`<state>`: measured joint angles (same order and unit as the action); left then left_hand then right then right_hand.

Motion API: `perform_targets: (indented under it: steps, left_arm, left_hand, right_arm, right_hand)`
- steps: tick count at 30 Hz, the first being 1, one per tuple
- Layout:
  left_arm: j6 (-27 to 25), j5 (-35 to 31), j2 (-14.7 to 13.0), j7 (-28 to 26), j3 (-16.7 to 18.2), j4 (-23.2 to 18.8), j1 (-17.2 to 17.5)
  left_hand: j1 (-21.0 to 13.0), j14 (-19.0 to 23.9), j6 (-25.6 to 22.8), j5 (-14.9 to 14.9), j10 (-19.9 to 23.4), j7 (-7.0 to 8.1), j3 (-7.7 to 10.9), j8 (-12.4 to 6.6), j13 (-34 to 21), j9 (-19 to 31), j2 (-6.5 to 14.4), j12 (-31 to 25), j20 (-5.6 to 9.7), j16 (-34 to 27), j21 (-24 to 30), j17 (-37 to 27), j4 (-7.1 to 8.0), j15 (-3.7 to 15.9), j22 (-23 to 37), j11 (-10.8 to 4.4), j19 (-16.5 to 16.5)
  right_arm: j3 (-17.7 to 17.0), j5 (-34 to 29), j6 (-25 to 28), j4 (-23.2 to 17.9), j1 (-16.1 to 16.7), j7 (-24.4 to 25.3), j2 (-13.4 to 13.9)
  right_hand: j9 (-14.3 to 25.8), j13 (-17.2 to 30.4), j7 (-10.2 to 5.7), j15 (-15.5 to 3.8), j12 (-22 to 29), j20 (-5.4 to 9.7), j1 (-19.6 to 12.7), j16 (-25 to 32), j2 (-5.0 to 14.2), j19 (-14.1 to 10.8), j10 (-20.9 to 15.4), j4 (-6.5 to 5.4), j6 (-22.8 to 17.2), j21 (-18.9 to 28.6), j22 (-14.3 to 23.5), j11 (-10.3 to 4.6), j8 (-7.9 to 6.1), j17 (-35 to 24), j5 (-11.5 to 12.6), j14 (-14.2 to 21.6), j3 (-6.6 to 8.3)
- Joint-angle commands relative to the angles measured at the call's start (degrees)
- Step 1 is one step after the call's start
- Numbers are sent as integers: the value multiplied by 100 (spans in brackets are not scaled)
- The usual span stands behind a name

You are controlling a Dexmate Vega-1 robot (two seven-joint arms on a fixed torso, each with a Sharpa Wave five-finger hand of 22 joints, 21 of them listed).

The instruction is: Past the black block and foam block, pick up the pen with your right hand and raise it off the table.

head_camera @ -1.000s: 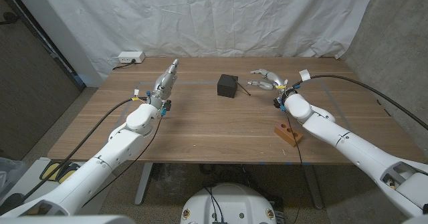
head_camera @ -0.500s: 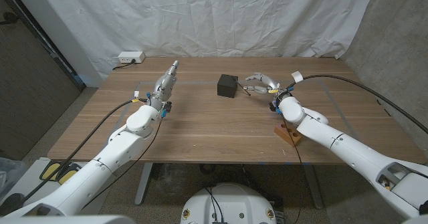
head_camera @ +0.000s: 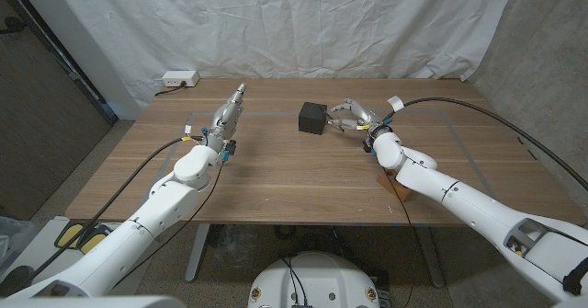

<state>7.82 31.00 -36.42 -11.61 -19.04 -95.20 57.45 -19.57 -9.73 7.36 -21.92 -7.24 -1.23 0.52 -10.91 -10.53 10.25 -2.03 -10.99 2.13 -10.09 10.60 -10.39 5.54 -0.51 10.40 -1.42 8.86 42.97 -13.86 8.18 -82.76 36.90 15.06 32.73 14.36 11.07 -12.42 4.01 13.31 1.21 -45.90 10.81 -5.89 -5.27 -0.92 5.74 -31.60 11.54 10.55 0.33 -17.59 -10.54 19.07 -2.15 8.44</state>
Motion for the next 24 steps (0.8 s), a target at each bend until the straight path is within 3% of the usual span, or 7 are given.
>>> perform_targets:
  steps: [1, 11, 24]
  left_arm:
    - [101, -1, 52, 21, 12, 129, -26]
    - [285, 42, 153, 118, 3, 347, -79]
    - [380, 97, 149, 136, 72, 399, -36]
  left_hand:
    - [-46, -92, 19, -7, -35, -56, -27, -16, -13, 34, 26, -30, 329, -42, 34, -21, 17, 43, 18, 9, 41]
    - [-78, 23, -84, -9, 51, -41, -46, -55, -12, 35, 35, -66, 389, -85, 83, -16, 3, 91, 15, 0, -49]
    - [-108, 39, -110, -13, 79, -47, -58, -60, -12, 35, 44, -74, 373, -84, 81, -14, -10, 76, 12, 16, -32]
  right_arm:
    - [132, -158, 136, 296, -157, 87, -151]
    - [239, -226, 134, 553, -290, 166, -260]
    - [290, -266, 182, 566, -302, 280, -294]
  right_hand:
    - [-13, 6, -8, -4, 27, -26, -3, 32, 56, -46, -79, -4, -91, 20, 8, -3, -2, -13, 45, 69, -53]
    - [-23, 0, -11, -17, 36, -26, -43, 46, 113, -112, -125, -7, -163, 42, 9, 25, 5, -7, 61, 146, -77]
    - [-6, -6, -9, -38, 86, -18, -96, 64, 188, -248, -300, -14, -405, 79, 11, 43, -55, -3, 80, 292, -126]
